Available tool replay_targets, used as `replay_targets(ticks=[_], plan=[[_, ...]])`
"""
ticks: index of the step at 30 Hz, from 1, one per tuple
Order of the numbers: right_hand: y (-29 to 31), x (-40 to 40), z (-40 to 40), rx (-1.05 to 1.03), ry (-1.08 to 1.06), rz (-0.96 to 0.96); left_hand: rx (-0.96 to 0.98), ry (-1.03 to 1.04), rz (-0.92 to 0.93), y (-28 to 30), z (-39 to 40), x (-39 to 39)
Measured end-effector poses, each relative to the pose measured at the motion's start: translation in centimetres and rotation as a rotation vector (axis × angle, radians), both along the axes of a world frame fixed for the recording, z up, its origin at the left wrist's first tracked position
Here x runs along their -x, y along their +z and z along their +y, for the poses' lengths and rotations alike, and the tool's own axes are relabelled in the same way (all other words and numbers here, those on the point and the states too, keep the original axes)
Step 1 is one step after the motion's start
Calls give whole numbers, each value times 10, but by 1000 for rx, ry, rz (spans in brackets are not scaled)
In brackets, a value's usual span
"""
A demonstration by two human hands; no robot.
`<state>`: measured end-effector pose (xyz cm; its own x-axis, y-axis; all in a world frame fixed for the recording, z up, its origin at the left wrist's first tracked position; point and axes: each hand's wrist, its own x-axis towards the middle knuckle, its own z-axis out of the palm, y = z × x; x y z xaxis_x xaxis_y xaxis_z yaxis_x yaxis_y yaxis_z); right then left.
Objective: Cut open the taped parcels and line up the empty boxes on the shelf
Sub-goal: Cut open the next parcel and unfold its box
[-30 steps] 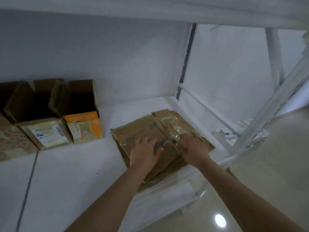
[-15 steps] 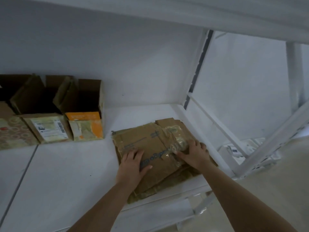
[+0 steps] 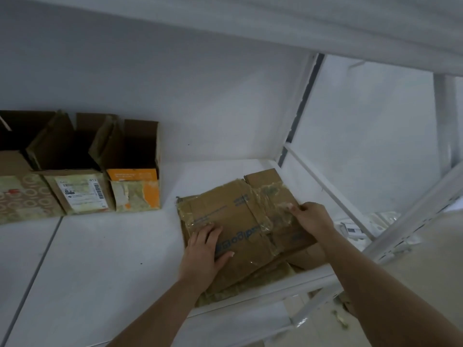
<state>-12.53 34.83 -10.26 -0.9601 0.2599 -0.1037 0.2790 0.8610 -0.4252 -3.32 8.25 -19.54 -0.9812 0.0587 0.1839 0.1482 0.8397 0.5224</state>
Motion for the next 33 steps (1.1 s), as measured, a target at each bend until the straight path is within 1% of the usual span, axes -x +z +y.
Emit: replay_targets(ticks=[4,8,11,14,17,18,20,22,25,27,30,33], plan=[[-9,-16,5,98,-51,44,-48,-3,4,-2,-3,-1],[-10,-28,14,223,-69,162,-127,36,41,-3,-6,-5],[-4,-36,14,297,-79,215,-195,44,28,2,-10,-6],[-3,-43,20,368,-139,257,-211,38,-29,9,-16,-9],[5,-55,37,522,-250,286,-245,59,-185,16,-25,-12],[8,-59,43,553,-259,288,-249,48,-230,18,-27,-13],[13,-66,49,590,-255,303,-262,42,-261,23,-29,-13],[13,-73,47,650,-258,311,-319,70,-239,34,-26,-12],[10,-83,36,761,-252,312,-493,84,-171,56,-17,-12],[8,-88,28,822,-238,307,-556,94,-131,70,-16,-13],[6,-91,18,884,-237,264,-666,144,-66,81,-28,-17],[13,-92,7,923,-236,190,-707,170,-52,87,-47,-23]])
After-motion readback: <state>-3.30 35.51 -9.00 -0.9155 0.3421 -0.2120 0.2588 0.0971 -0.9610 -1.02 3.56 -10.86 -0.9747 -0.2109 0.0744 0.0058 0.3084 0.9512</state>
